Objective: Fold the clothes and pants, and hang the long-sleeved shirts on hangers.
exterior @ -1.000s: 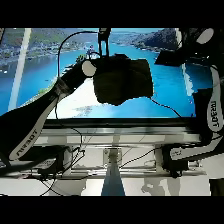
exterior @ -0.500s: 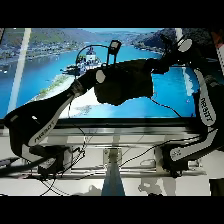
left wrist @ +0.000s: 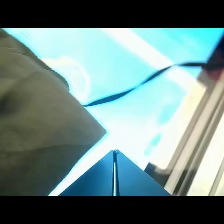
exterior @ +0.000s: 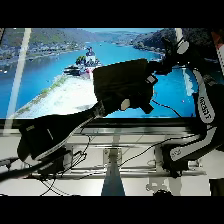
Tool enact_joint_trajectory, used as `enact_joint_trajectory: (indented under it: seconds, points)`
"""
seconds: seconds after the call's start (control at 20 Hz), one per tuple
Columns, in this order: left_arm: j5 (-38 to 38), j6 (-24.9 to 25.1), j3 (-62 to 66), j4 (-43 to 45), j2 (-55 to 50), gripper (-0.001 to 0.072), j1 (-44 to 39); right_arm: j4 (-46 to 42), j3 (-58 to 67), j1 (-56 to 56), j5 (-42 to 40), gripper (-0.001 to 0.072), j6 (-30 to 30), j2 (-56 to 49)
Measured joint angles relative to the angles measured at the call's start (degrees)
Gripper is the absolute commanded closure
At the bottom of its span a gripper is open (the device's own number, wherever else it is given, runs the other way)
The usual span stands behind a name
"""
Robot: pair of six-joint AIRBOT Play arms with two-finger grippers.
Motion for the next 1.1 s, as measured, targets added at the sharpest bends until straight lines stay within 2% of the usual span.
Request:
enact_joint_trajectory:
  seconds: [0.2, 0.5, 0.55, 0.65, 0.7, 0.75, 0.8, 1.1]
  points:
    - [-3.0, 0.0, 0.0, 3.7, 2.8, 0.0692, 1.9, 4.5, 0.0, -3.9, 2.1, 0.0096, 0.0, -1.8]
    - [-5.2, 0.0, 0.0, 5.0, 9.2, 0.0692, 9.0, 20.7, 0.0, -7.7, 10.7, 0.0098, -3.3, -9.6]
    - [-5.5, 0.0, 0.0, 5.0, 10.2, 0.0692, 9.9, 22.4, 0.0, -7.5, 11.4, 0.0138, -3.7, -10.9]
    - [-5.6, 0.0, 0.0, 5.1, 11.8, 0.0692, 11.6, 25.3, 0.0, -6.2, 12.3, 0.0163, -4.3, -13.1]
    - [-5.7, -0.4, 0.0, 5.1, 12.4, 0.0692, 12.3, 27.2, 0.0, -5.0, 13.0, 0.0206, -4.9, -14.3]
    - [-5.7, -0.6, 0.0, 5.2, 12.9, 0.0692, 12.9, 28.8, 0.0, -3.7, 13.4, 0.0511, -5.7, -15.3]
    - [-5.7, -1.1, 0.0, 5.2, 13.3, 0.0692, 13.5, 30.1, 0.0, -2.2, 13.1, 0.0671, -6.7, -16.0]
    - [-7.0, -1.7, 0.0, 5.3, 16.0, 0.0692, 17.4, 34.5, 4.2, 3.0, 10.1, 0.0688, -9.4, -15.6]
